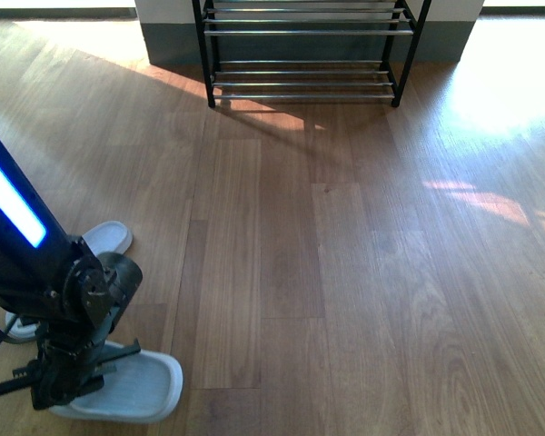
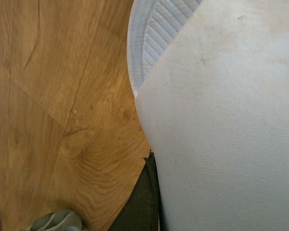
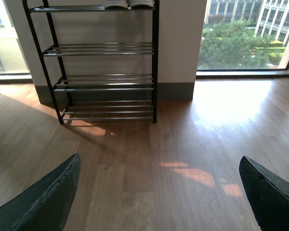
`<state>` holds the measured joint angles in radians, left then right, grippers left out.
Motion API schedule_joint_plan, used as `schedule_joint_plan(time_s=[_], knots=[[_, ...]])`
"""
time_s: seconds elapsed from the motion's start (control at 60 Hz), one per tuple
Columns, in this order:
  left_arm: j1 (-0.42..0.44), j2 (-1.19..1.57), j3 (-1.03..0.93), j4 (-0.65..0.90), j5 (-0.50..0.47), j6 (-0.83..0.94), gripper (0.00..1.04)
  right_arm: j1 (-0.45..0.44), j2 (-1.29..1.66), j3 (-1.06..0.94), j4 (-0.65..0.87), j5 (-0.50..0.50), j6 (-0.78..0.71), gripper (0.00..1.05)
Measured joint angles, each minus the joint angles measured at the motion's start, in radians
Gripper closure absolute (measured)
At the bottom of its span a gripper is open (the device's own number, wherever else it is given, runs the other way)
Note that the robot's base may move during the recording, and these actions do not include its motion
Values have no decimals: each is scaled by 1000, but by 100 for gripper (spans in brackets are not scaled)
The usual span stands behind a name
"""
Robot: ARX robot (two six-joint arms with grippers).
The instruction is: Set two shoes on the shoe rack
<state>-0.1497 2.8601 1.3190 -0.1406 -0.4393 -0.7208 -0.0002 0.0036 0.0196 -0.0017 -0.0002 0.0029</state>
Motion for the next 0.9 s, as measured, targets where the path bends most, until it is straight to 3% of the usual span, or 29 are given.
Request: schedule_joint_plan(time_s=[0.133, 0.283, 0.517, 0.633, 0.733, 0.9], knots=[[-2, -272, -166, 132, -92, 91, 103, 0, 0, 0, 0, 0, 0, 9], [0, -539, -346, 259, -132, 209, 103, 0, 0, 0, 0, 0, 0, 9], [-1, -1172, -782, 403, -259, 548, 103, 0, 0, 0, 0, 0, 0, 9], [-32, -1477, -935, 327, -328, 624, 103, 0, 0, 0, 0, 0, 0, 9], [-83, -1778, -1023, 140, -418, 639, 103, 0, 0, 0, 0, 0, 0, 9], [-100, -1952, -1040, 81, -432, 639, 103, 0, 0, 0, 0, 3, 0, 9]])
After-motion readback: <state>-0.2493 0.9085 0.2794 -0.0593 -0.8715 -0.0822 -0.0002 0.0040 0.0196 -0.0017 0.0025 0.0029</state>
